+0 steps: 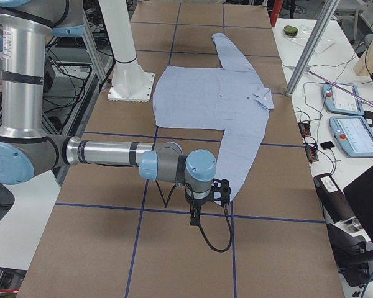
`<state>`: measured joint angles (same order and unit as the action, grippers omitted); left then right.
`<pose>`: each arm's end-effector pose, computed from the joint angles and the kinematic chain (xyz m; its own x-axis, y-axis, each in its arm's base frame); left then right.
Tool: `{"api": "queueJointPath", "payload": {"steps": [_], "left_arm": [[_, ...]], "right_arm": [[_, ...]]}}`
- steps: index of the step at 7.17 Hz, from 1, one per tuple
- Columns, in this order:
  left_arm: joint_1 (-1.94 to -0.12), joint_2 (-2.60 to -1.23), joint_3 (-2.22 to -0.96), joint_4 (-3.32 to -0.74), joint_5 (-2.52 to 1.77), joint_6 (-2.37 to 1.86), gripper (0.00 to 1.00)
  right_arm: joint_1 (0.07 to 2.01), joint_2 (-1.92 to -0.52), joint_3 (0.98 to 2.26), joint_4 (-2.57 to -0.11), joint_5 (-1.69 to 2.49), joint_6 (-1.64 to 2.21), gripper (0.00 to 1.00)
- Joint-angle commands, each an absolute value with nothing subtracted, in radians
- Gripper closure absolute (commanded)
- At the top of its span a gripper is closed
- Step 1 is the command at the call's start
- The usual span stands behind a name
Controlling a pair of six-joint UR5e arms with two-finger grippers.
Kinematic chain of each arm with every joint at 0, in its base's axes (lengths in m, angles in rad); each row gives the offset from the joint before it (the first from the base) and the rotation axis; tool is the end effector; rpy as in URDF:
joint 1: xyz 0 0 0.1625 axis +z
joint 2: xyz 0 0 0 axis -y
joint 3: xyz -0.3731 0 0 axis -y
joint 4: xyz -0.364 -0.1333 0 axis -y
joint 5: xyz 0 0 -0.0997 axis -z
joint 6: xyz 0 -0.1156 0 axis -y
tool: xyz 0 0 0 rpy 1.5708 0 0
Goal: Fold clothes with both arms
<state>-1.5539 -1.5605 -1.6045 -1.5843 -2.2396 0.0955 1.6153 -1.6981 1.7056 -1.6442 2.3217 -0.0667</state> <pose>-0.0538 -0.4640 0.6140 0.7789 0.1312 -0.6133 -0.0916 0.9912 0.0958 0.0726 -0.4077 0.6207 0.7297 0.0108 0.6837 0.0042 0.9998 -0.0203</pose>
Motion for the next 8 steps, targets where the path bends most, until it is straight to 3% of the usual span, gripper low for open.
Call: {"api": "queueJointPath", "payload": {"steps": [1,8], "left_arm": [[-1.554,-1.549,-1.611,-1.586,-2.246,0.095,0.0],[-1.552,-1.595,-1.628,-1.618,-2.244,0.097,0.0]], "right_arm": [[1.615,-1.7,1.706,-1.643,2.322,-0.069,0.0],[1.606,-1.647,1.709,-1.64,2.364,-0.069,0.0]]}}
